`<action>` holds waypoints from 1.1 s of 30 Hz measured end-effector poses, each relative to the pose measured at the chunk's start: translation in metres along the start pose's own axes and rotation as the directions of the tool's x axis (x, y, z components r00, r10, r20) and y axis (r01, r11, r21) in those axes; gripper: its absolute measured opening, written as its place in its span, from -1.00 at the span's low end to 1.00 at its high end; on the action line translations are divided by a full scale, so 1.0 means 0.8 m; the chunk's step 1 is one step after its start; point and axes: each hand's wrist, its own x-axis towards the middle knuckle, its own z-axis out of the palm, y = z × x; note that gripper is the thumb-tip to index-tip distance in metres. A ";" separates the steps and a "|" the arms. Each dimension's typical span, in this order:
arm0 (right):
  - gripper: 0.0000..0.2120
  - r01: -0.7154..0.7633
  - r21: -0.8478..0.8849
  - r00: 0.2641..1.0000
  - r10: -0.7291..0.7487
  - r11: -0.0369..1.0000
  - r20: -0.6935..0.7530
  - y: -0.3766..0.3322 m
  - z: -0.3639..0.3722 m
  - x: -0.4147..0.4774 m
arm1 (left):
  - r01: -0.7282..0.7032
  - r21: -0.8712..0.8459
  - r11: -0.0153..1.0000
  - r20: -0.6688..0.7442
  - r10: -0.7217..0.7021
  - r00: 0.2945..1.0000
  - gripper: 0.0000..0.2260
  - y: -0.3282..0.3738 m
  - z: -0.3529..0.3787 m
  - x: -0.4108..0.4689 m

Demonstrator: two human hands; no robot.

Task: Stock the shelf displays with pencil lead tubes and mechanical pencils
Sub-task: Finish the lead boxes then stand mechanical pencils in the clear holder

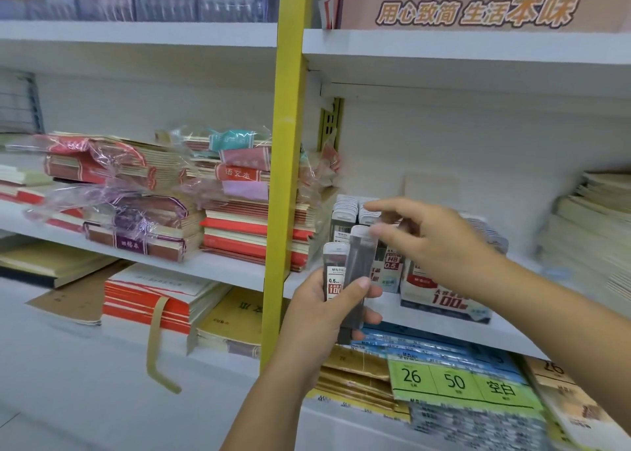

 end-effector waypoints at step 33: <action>-0.76 0.134 -0.310 0.979 -0.175 0.941 -0.108 0.014 -0.041 0.019 | 0.022 -0.025 0.999 -0.083 -0.024 0.996 -0.85 -0.015 -0.009 0.015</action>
